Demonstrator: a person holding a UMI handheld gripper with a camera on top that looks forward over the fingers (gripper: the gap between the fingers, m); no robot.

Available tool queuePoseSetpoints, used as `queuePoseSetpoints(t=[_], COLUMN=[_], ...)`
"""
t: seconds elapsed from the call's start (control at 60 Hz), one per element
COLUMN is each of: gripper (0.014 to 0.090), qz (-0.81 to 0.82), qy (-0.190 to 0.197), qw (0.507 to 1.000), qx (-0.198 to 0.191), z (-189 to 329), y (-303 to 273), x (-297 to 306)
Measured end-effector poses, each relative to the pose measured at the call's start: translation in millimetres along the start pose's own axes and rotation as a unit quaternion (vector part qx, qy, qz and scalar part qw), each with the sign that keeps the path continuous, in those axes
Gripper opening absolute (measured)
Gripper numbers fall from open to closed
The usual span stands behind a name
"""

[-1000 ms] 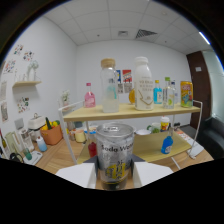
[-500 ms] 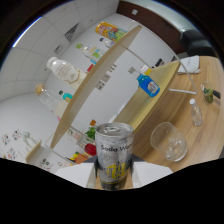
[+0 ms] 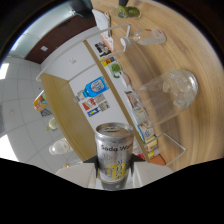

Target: Make me a cup of Mojito.

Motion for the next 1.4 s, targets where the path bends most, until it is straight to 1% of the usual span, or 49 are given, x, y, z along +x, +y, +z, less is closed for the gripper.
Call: queuePoseSetpoints(t=[0.15,0.217,0.4,0.483,0.567,0.617,0.667,0.783,0.85,0.9,0.933,1.0,1.083,1.2,1.4], gripper=[0.05,0.05,0.0504,0.0503,0.0503,0.0505,0.0504,0.0505,0.0505,0.0507,0.0505,0.0504,0.0504,0.0503,0.0504], qz=[0.055,0.058,0.025,-0.055,-0.172,-0.267,-0.362,-0.571,-0.655,-0.703,-0.731,-0.768,-0.789,-0.788,-0.808], qy=[-0.025,-0.028,-0.01,0.003,0.034,0.049,0.06,0.073,0.075,0.079,0.084,0.097,0.121,0.161,0.192], qw=[0.998,0.998,1.0,0.998,0.984,0.962,0.93,0.817,0.752,0.706,0.677,0.633,0.601,0.593,0.553], qx=[-0.007,-0.007,-0.007,-0.002,0.002,0.009,0.013,0.022,0.017,0.004,0.003,-0.021,-0.03,-0.042,-0.061], z=[0,1,0,-2,0,2,3,8,10,12,14,16,17,17,17], y=[1,0,1,4,6,12,17,27,33,37,37,35,24,2,-20], x=[-11,-13,-12,-15,-17,-21,-25,-35,-30,-19,-10,18,53,96,143])
